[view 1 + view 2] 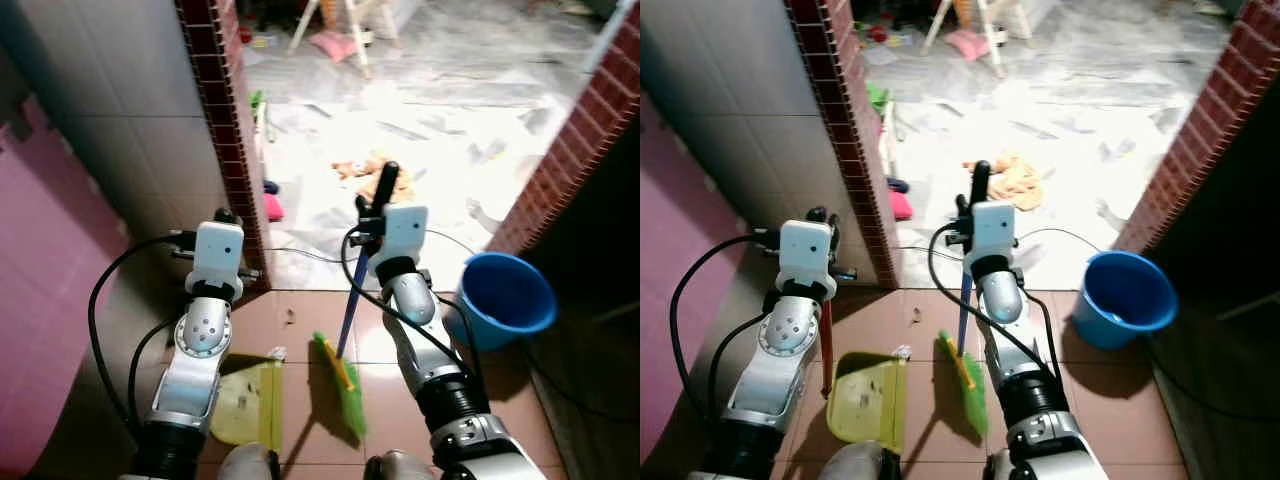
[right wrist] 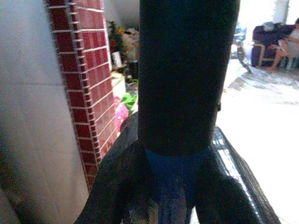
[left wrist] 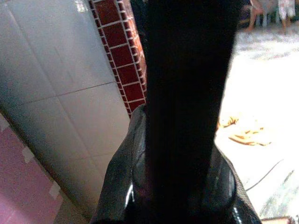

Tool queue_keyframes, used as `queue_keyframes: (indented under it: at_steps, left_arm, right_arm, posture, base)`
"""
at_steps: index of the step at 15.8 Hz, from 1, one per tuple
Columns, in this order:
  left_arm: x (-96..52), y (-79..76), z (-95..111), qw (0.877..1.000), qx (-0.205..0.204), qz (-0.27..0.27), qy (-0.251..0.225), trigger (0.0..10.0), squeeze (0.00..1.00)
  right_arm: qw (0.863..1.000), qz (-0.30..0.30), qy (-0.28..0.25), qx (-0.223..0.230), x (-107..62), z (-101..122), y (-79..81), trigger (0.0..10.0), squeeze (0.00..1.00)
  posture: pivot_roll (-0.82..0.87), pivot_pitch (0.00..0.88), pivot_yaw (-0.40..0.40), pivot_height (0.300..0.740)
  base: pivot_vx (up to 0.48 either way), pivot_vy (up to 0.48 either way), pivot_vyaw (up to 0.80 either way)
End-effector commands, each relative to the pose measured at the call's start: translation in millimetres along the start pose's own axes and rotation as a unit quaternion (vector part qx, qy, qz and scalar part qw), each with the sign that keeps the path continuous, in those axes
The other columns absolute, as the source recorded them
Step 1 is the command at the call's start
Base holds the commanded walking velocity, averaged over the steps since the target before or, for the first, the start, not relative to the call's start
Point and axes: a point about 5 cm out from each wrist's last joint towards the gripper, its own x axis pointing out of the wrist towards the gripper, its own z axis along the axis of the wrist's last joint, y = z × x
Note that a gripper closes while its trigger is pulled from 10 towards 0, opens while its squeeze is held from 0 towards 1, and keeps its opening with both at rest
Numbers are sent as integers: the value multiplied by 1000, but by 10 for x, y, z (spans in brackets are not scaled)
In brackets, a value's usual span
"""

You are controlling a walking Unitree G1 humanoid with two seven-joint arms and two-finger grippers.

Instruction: Sweep floor

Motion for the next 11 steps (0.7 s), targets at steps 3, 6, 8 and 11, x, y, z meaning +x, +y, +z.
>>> queue_keyframes:
  at_steps: [3,6,8,11]
  left_arm:
    - [145,-16,158,999,19,-19,-40,10000,0]
    - [198,-127,270,997,3,-35,-63,10000,0]
    - [172,-126,286,998,-26,-19,-61,10000,0]
    - [189,-31,358,997,-34,5,-76,10000,0]
  right_arm:
    - [999,-29,-38,-11,39,127,-130,10000,0]
    - [998,-24,-44,-33,36,184,-235,10000,0]
    - [998,-2,-44,-39,29,225,-224,10000,0]
    - [997,15,-59,-43,60,318,-189,10000,0]
  posture:
    - [43,0,128,731]
    - [28,0,80,731]
    - [17,17,39,731]
    - [13,18,2,731]
  base:
    - [0,0,0]
    - [0,0,0]
    - [0,0,-400]
    - [99,0,-533]
